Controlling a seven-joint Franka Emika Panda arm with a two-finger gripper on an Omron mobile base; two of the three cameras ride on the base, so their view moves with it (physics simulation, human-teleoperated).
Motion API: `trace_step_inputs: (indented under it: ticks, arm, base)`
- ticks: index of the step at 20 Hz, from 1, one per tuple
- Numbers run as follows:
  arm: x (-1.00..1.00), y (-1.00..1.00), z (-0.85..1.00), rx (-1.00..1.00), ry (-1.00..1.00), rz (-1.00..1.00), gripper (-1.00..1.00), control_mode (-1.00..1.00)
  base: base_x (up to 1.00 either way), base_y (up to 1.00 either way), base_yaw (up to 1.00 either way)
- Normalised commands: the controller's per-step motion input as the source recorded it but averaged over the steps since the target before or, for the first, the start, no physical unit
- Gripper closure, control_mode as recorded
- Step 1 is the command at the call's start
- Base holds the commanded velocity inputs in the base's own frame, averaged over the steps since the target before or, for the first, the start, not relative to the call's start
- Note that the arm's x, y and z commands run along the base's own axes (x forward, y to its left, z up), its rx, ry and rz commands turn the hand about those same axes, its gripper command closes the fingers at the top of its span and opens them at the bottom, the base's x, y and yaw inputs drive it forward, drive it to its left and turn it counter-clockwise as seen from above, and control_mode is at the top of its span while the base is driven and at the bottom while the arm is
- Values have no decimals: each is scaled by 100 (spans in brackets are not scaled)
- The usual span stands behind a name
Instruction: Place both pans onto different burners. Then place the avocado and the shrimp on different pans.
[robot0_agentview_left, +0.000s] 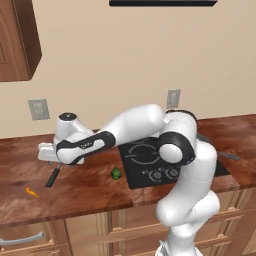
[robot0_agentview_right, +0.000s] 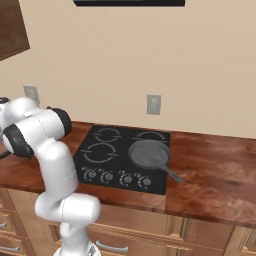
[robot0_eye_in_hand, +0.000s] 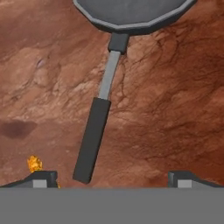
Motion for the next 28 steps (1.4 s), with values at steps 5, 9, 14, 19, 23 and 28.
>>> trace_step_inputs:
  ticks: [5,9,14,19,23,28]
  arm:
    - [15,8,-8,-3,0,-5,-100,-100]
    - [21,0,-13,-3,0,-8,-100,-100]
    - [27,0,-22,-2,3,-8,-100,-100]
    - [17,1,-30,-1,2,-6,-100,-100]
    - [17,3,-25,-4,1,-7,-100,-100]
    - [14,6,-19,-5,0,-7,-100,-100]
  base:
    - [0,0,0]
    - [0,0,0]
    - [0,0,0]
    - [0,0,0]
    - [0,0,0]
    - [0,0,0]
